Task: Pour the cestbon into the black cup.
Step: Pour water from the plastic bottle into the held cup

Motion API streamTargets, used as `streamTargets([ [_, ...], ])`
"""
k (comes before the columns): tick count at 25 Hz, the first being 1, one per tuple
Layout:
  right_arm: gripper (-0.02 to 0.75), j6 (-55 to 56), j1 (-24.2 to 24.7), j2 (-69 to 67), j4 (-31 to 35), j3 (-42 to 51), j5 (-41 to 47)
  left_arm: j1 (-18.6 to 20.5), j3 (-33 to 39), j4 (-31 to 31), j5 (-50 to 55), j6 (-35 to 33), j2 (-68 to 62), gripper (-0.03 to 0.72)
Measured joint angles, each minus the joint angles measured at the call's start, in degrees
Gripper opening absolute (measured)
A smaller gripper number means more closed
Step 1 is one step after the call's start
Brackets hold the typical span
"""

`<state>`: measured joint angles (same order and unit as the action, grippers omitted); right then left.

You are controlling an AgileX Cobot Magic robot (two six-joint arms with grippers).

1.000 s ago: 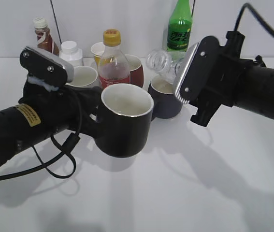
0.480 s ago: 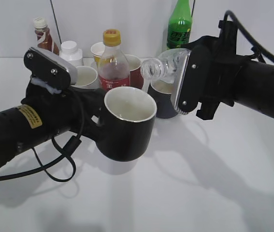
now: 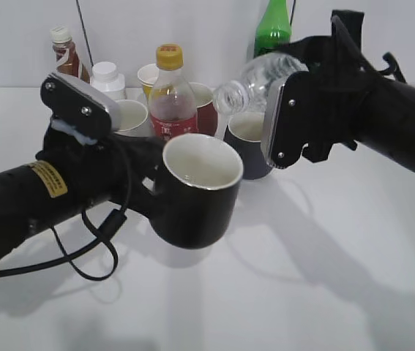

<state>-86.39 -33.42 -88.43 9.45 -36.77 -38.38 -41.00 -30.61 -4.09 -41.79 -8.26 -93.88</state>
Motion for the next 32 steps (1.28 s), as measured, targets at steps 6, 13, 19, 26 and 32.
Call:
streamTargets([
  [6, 0.475, -3.1, 0.0, 0.0, 0.1, 0.0, -3.4, -1.2, 0.0, -0.1, 0.1, 0.0, 0.0, 0.043],
  [13, 0.475, -4.7, 0.0, 0.0, 0.1, 0.0, -4.1, -1.2, 0.0, -0.4, 0.1, 0.0, 0.0, 0.043],
  [19, 0.475, -4.8, 0.0, 0.0, 0.1, 0.0, -4.5, -1.2, 0.0, -0.4, -0.1, 0.0, 0.0, 0.043],
  [26, 0.475, 0.4, 0.0, 0.0, 0.1, 0.0, -2.6, -1.2, 0.0, -0.5, -0.7, 0.0, 0.0, 0.043],
  [32, 0.475, 25.2, 0.0, 0.0, -5.3, 0.1, 8.8, -1.2, 0.0, -3.5, -3.0, -0.3, 0.0, 0.043],
])
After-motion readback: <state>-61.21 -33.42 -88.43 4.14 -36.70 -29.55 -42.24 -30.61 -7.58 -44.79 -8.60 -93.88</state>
